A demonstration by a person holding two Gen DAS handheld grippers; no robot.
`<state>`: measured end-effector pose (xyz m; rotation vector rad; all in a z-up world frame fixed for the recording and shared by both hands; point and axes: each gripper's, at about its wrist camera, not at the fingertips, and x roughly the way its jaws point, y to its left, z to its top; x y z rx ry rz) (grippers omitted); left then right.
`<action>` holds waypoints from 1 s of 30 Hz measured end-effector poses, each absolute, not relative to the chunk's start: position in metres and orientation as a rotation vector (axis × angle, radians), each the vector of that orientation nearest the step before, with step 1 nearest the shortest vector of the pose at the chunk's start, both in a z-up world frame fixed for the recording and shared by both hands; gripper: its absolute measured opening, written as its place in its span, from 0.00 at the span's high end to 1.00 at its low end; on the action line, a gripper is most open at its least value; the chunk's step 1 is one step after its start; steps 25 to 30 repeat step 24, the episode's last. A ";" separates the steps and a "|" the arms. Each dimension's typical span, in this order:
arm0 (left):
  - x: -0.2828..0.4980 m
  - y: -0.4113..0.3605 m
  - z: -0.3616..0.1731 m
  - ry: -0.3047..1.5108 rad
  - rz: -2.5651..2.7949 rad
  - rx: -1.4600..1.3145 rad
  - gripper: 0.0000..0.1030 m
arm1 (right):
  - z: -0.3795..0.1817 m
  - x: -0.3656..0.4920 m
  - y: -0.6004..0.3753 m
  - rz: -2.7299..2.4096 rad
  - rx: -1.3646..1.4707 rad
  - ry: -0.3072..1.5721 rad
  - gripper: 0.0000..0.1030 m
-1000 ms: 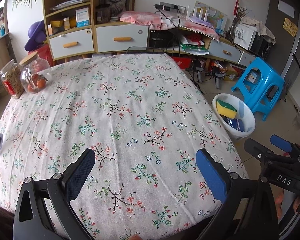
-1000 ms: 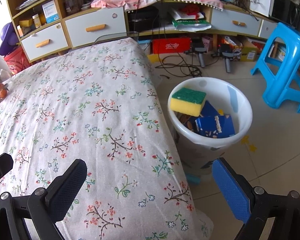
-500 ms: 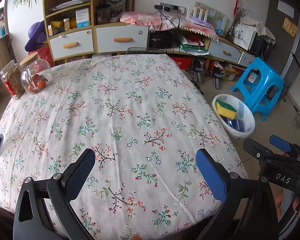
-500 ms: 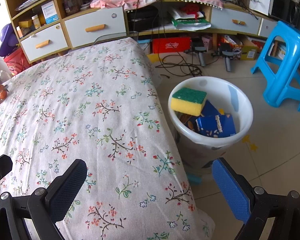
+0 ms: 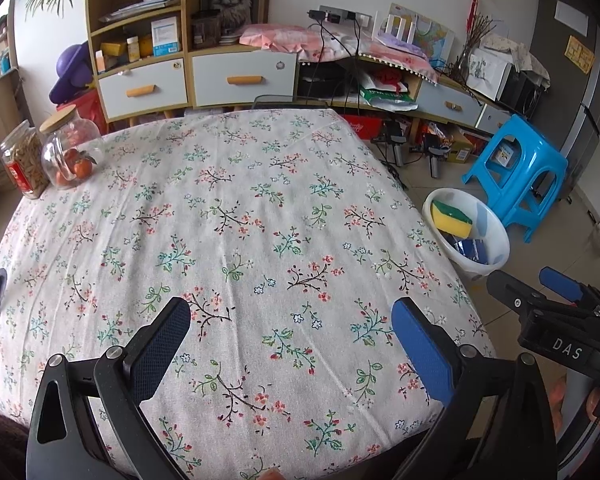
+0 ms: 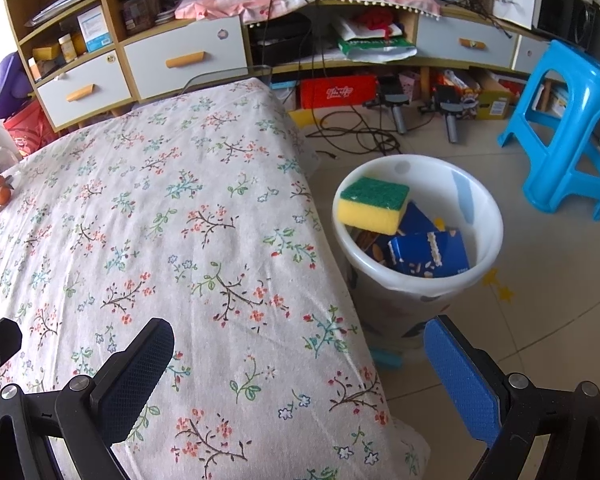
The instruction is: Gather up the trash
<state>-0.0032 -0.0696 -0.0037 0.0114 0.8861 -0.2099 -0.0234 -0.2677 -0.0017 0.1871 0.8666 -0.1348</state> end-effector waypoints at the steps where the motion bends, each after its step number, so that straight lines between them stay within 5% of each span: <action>1: -0.003 -0.070 -0.004 0.887 -0.209 0.011 0.01 | -0.001 -0.023 -0.267 -0.136 0.187 0.863 0.00; 30: -0.002 -0.061 -0.003 0.895 -0.199 -0.001 0.01 | 0.011 -0.017 -0.262 -0.143 0.191 0.830 0.00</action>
